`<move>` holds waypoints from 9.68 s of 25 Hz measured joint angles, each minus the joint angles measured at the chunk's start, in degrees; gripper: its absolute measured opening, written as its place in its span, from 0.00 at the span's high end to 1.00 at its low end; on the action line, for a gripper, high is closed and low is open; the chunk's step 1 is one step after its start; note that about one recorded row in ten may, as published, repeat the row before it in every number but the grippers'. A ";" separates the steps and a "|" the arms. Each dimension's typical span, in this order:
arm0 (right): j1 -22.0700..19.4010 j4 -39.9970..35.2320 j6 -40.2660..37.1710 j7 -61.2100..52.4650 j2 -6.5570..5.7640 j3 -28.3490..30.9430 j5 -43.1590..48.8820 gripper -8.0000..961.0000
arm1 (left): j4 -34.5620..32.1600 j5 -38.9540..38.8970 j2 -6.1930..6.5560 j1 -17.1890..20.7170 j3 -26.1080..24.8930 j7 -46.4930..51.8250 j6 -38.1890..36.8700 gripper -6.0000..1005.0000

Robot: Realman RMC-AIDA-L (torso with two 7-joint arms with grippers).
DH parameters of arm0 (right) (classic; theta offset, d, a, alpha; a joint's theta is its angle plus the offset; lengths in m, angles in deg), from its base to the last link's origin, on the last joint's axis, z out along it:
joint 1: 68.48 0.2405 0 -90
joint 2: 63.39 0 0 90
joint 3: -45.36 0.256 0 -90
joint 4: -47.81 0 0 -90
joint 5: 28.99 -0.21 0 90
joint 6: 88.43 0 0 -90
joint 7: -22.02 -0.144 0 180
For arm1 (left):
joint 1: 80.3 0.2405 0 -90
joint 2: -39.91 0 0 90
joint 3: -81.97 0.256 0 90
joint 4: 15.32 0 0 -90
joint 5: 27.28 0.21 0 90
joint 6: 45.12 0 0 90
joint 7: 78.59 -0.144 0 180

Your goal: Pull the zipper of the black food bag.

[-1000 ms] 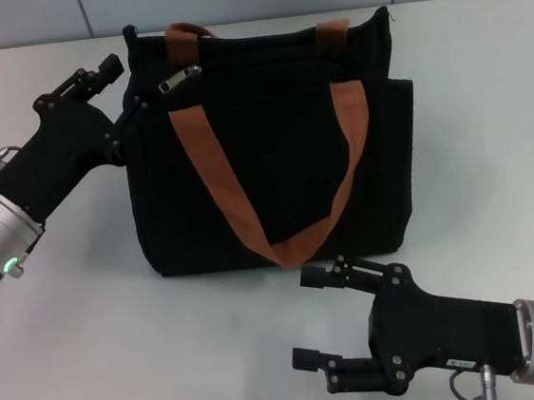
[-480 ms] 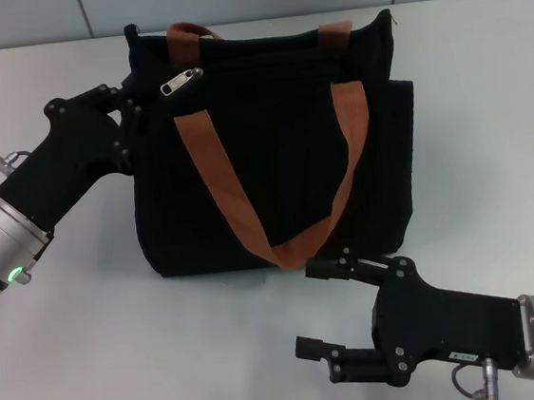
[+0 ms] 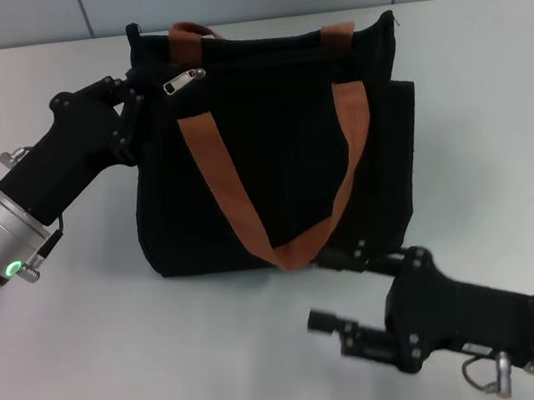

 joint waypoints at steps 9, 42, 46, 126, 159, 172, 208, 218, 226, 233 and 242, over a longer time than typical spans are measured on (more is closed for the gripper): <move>0.50 -5.60 -11.60 -25.81 -0.36 10.96 -0.89 0.55 | 0.70 0.00 0.00 -2.37 1.39 0.04 -4.12 0.97; 12.73 3.19 5.89 -52.18 0.00 24.15 -1.27 0.72 | 4.03 1.09 0.00 -9.43 2.20 -2.89 -4.19 0.97; 13.52 3.59 9.19 -52.49 0.00 23.80 -1.08 0.72 | 4.13 1.12 0.00 -10.10 2.20 -2.89 -5.49 0.97; 10.72 -7.55 0.78 -42.78 -0.08 22.82 -1.79 0.80 | 4.72 1.10 0.00 -8.84 -3.23 -5.35 -2.74 0.96; 12.83 -6.03 11.25 -44.83 0.00 22.10 -1.53 0.80 | 5.67 1.23 0.00 -10.40 -2.99 -5.35 -3.04 0.96; 13.87 -4.59 9.43 -44.50 0.00 19.65 -1.12 0.80 | 5.64 1.21 0.00 -10.47 -3.00 -5.35 -3.11 0.96; 12.35 -15.52 -3.93 -50.70 -0.37 19.18 -3.12 0.80 | 8.31 0.66 0.00 -7.27 -5.20 -8.18 -0.89 0.96; 16.02 -24.53 -0.25 -58.65 -0.01 7.42 -3.28 0.80 | 8.33 0.65 0.00 -6.88 -5.19 -8.24 -0.63 0.96; 16.24 -23.51 4.96 -55.40 0.16 6.87 -3.84 0.80 | 8.21 0.67 0.00 -7.07 -5.19 -8.25 0.63 0.96; 17.18 -21.63 7.66 -53.98 0.19 4.96 -4.79 0.80 | 8.38 0.76 0.00 -8.28 -5.79 -8.26 0.59 0.96; 17.50 -21.28 9.94 -51.78 0.20 4.63 -4.83 0.80 | 8.47 0.82 0.00 -9.79 -6.08 -8.11 -1.12 0.96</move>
